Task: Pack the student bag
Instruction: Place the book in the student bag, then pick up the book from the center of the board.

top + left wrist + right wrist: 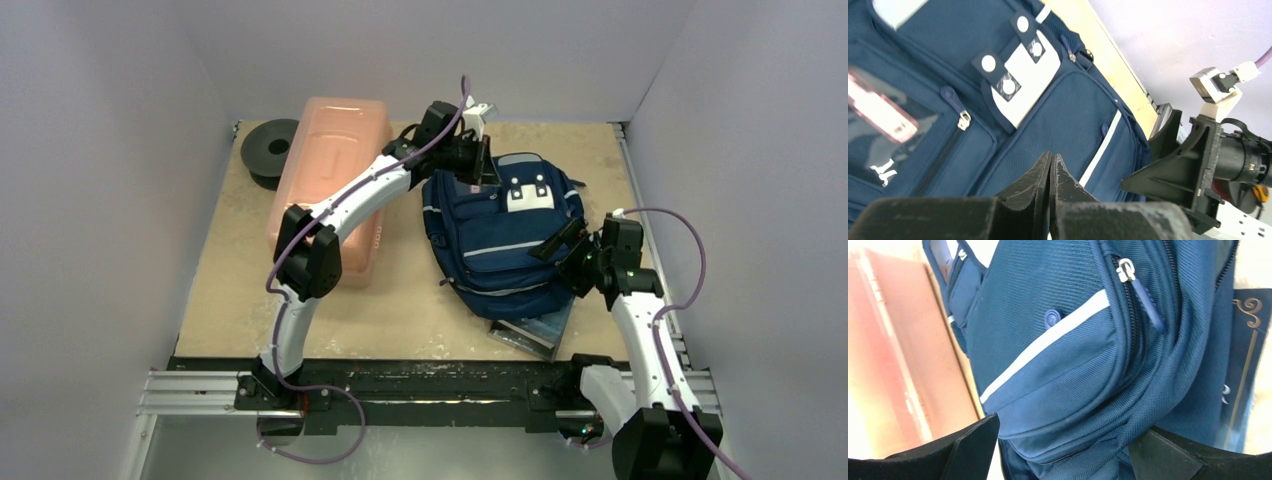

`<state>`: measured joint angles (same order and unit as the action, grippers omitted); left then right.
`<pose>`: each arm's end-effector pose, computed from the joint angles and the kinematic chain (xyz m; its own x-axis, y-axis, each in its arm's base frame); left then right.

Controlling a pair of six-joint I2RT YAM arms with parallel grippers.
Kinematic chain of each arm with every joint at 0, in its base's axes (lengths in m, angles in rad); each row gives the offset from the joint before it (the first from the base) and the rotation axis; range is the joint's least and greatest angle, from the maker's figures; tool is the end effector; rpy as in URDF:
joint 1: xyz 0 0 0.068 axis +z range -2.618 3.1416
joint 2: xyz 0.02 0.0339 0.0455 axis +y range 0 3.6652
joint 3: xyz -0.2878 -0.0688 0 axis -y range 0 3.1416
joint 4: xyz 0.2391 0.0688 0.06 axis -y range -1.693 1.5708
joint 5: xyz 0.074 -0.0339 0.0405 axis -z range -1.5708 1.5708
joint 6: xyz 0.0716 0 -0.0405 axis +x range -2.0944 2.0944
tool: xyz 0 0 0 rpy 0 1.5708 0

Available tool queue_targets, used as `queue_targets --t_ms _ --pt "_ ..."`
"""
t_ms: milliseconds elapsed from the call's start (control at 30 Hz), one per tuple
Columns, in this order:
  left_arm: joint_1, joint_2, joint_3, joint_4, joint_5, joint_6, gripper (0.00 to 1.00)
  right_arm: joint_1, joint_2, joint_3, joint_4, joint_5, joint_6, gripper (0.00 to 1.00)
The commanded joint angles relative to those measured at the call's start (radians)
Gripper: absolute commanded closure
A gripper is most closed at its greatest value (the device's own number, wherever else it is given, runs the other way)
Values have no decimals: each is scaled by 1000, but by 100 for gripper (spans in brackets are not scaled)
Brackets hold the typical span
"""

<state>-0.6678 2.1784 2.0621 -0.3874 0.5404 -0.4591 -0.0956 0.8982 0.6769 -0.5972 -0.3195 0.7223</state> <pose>0.4069 -0.3679 0.3163 -0.7318 0.0932 -0.6751 0.6252 0.4859 -0.6107 0.1855 0.0048 0.2410 -0.6266 0.6906 -0.3611 0.3882 0.6784 0.6238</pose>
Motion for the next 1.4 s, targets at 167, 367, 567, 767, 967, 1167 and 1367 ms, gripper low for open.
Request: queue_targets --t_ms 167,367,567,767,967,1167,1367 --pt "-44 -102 99 -160 -21 116 66 84 228 -141 847 -251 379 6" --pt "-46 -243 67 -225 -72 157 55 198 523 160 931 -158 435 10" --pt "-127 -330 -195 -88 -131 144 44 89 365 257 321 2 50 1" --pt "-272 -319 -402 47 -143 78 44 -154 -16 69 -70 53 -91 1" --pt "-345 -210 -414 12 -174 2 46 -158 -103 -106 -130 110 -11 3" --pt "-346 -92 -391 -49 -200 -118 50 -157 -103 -121 -121 226 -10 7" --pt "-346 -28 -383 -32 -217 -182 46 -157 -57 -181 -57 184 -17 8"
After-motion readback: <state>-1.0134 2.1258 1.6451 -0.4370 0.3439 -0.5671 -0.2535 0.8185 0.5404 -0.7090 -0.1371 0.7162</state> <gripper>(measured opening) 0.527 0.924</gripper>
